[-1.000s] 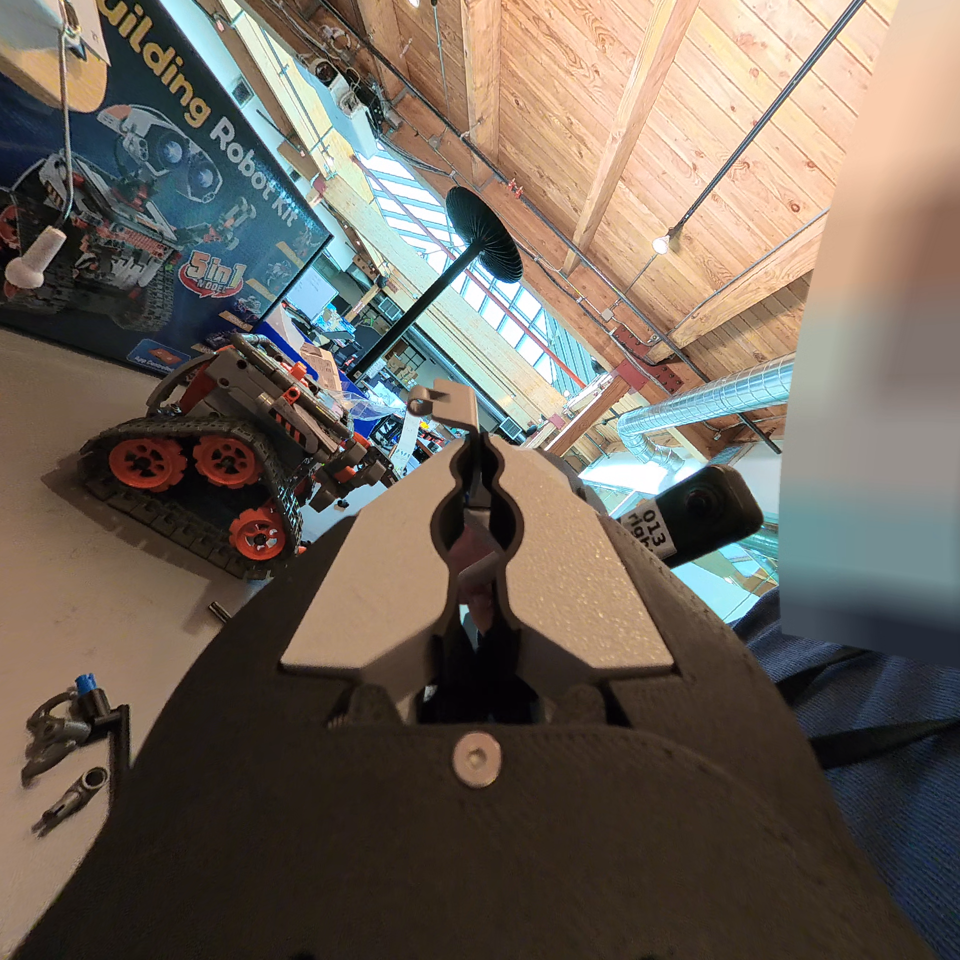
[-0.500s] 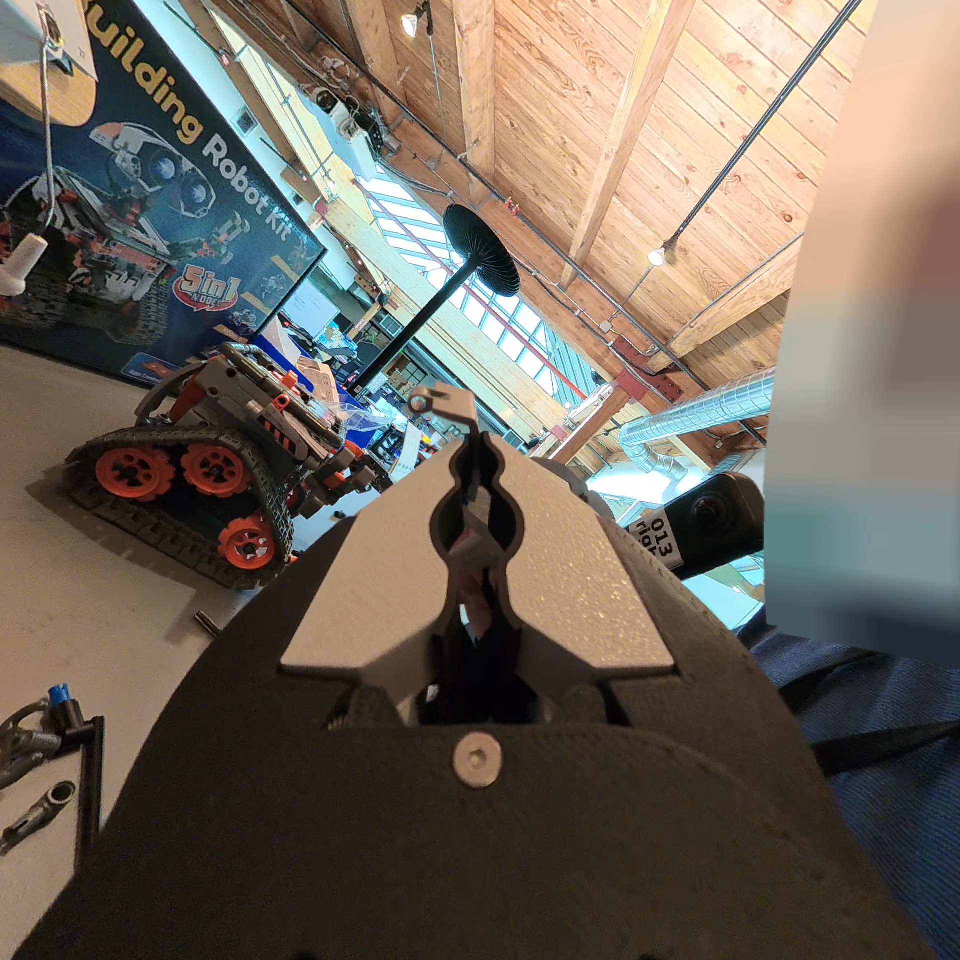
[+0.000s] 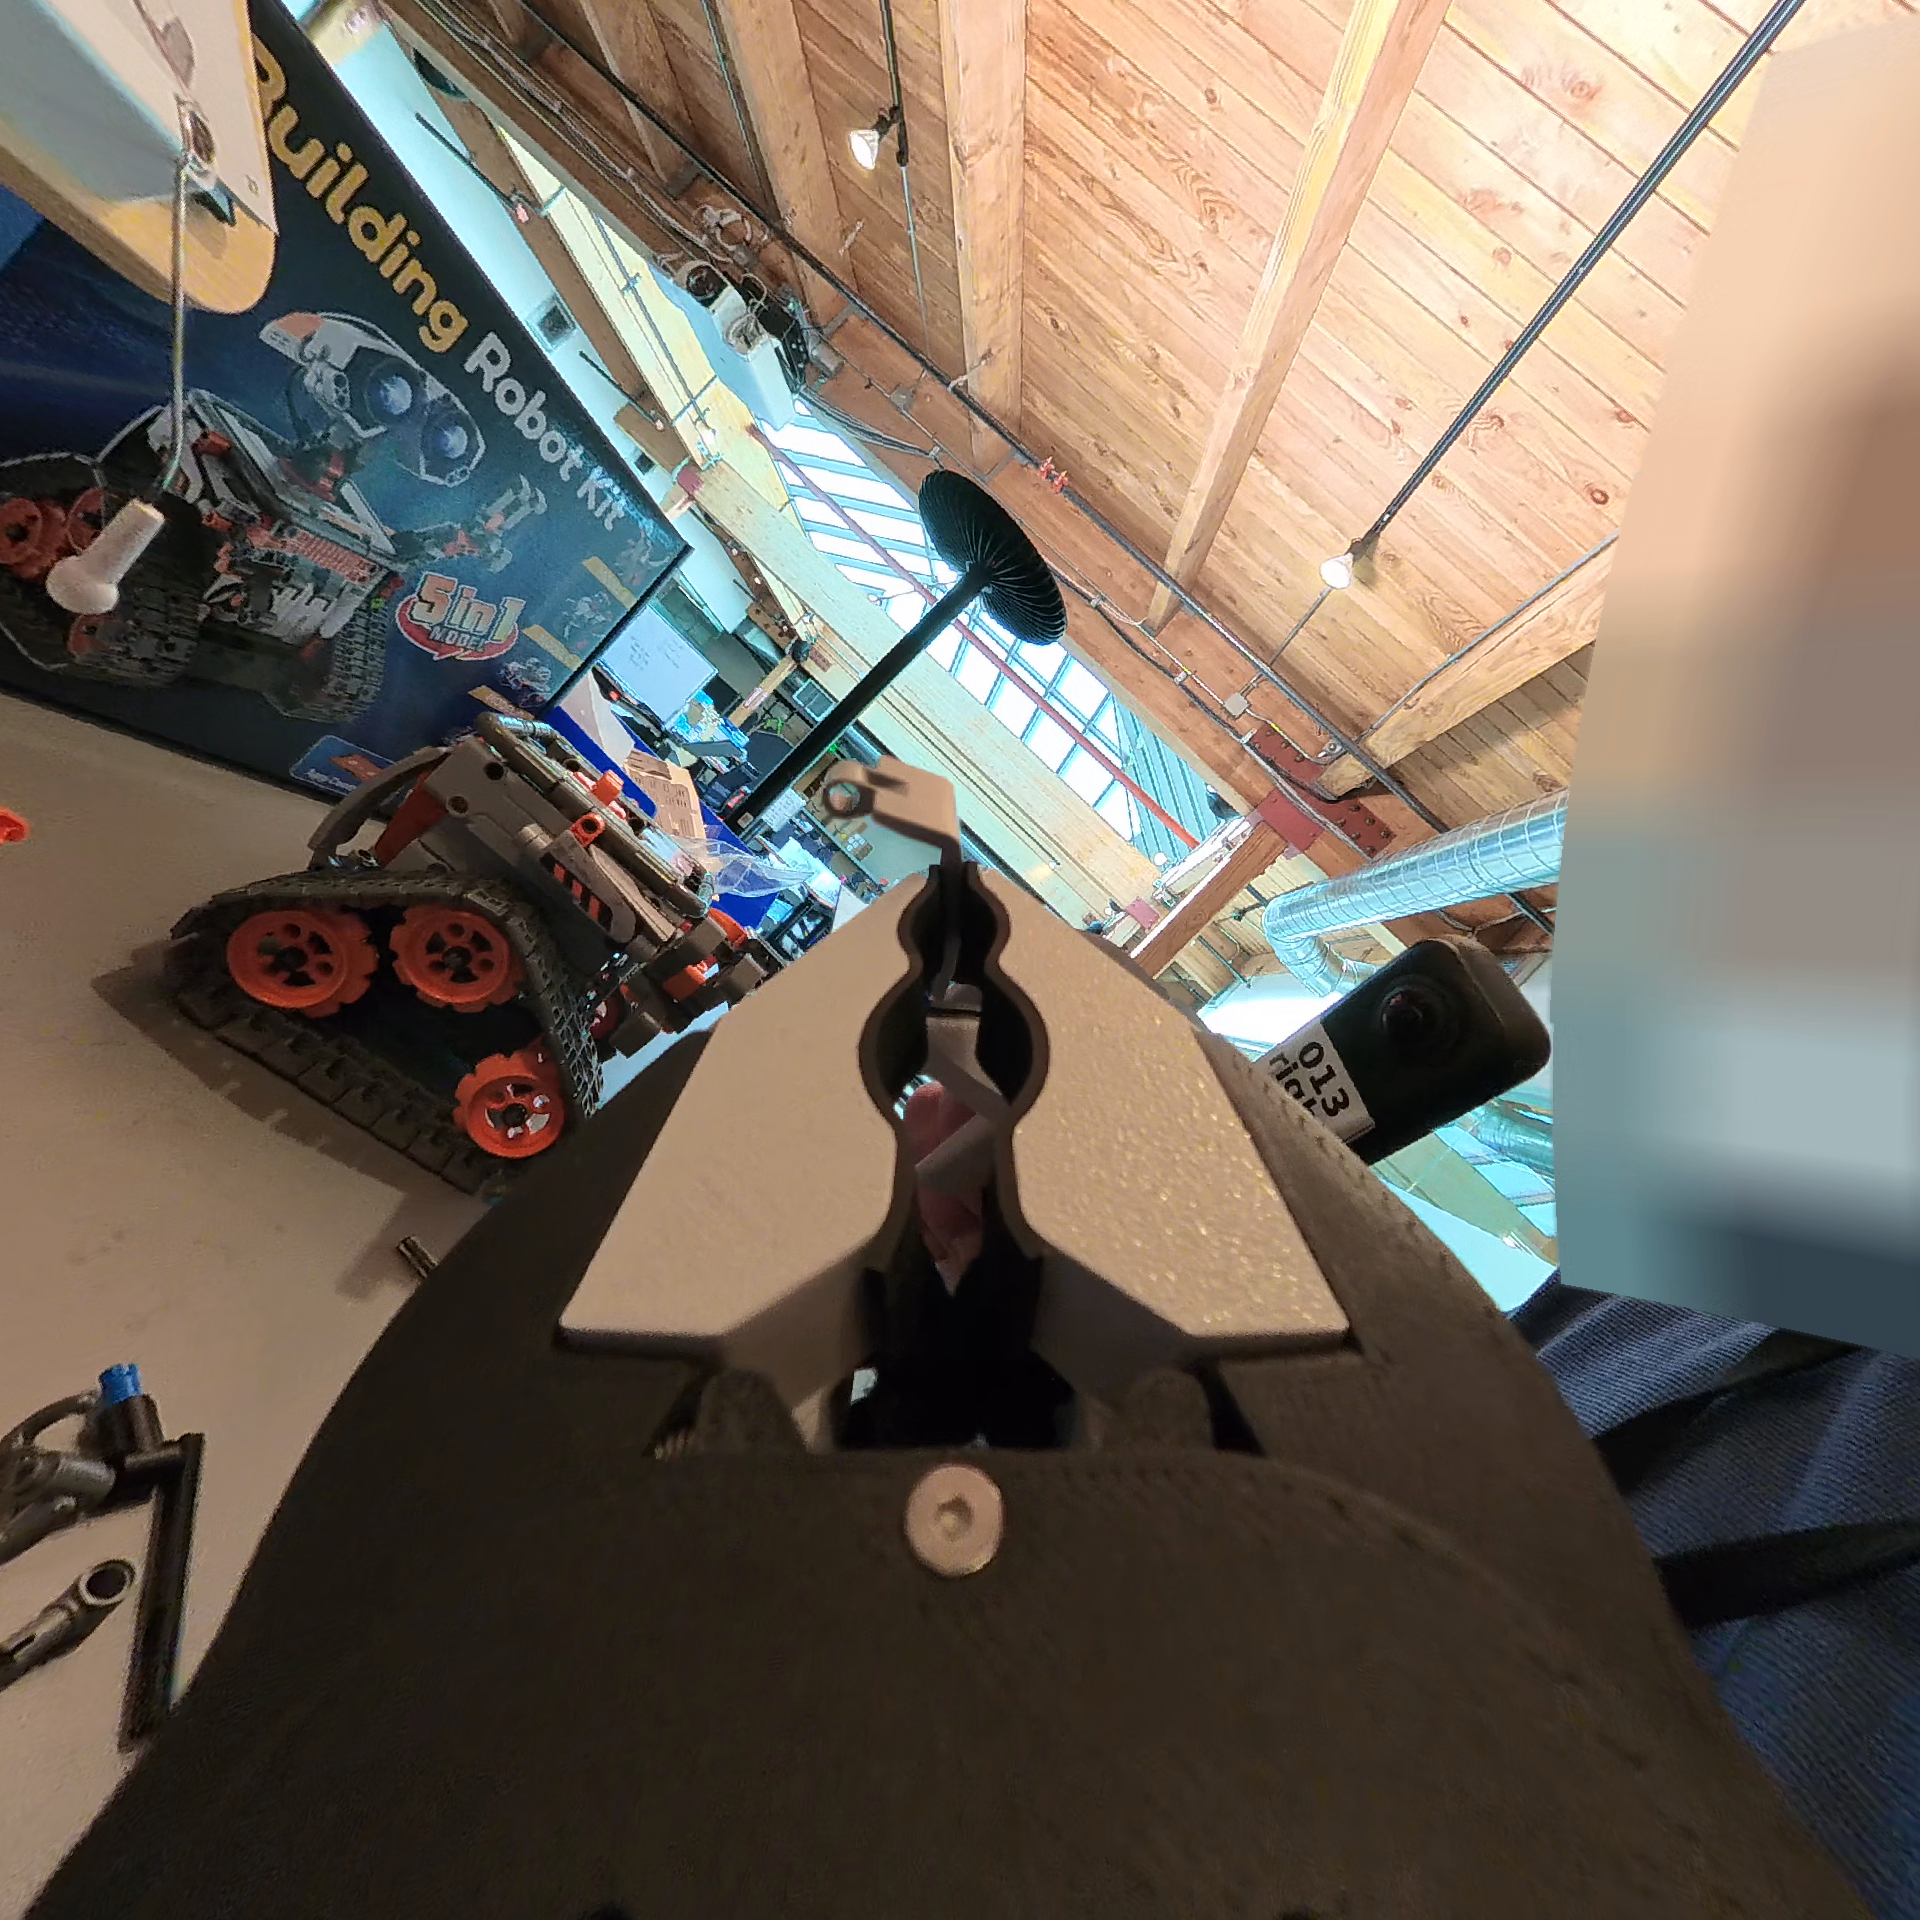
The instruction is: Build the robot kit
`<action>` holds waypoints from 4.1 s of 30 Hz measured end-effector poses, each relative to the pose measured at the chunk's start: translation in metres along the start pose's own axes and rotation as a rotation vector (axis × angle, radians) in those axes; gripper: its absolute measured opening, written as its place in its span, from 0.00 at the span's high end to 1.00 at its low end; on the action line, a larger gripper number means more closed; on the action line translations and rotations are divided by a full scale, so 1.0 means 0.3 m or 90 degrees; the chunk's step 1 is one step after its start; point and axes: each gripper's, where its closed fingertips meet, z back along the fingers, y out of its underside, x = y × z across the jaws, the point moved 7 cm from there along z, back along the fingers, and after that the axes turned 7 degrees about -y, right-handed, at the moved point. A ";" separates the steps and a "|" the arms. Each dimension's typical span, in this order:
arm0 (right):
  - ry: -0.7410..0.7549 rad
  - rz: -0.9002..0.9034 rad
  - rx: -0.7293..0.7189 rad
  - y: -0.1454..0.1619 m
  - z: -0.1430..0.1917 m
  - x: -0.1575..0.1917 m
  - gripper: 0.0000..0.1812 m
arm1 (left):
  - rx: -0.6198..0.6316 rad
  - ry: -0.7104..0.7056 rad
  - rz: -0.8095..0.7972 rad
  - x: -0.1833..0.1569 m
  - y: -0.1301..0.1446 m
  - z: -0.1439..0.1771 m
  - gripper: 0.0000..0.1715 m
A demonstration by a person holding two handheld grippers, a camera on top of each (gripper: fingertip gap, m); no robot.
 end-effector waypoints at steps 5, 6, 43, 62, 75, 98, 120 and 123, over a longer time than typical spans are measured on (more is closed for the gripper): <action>0.007 -0.004 0.002 -0.006 -0.003 0.006 0.90 | -0.017 -0.004 0.002 -0.003 0.007 0.003 1.00; 0.004 -0.006 0.000 -0.008 -0.003 0.006 0.89 | -0.020 -0.001 0.009 -0.004 0.009 0.002 1.00; -0.238 -0.205 -0.091 0.004 0.025 -0.063 0.91 | 0.065 0.005 -0.057 0.002 -0.008 0.025 1.00; -0.427 -0.380 -0.209 0.007 0.047 -0.060 1.00 | 0.126 0.187 -0.012 -0.044 0.030 0.006 0.98; -0.456 -0.412 -0.270 0.007 0.070 -0.068 1.00 | 0.124 0.267 0.017 -0.092 0.028 0.004 0.81; -0.349 -0.393 -0.278 0.054 0.109 -0.139 1.00 | 0.143 0.038 -0.131 0.023 0.014 0.046 0.90; -0.351 -0.421 -0.287 0.104 0.152 -0.173 1.00 | 0.136 0.016 -0.135 0.047 0.012 0.047 0.90; -0.351 -0.421 -0.289 0.104 0.154 -0.174 1.00 | 0.138 0.015 -0.138 0.047 0.013 0.047 0.90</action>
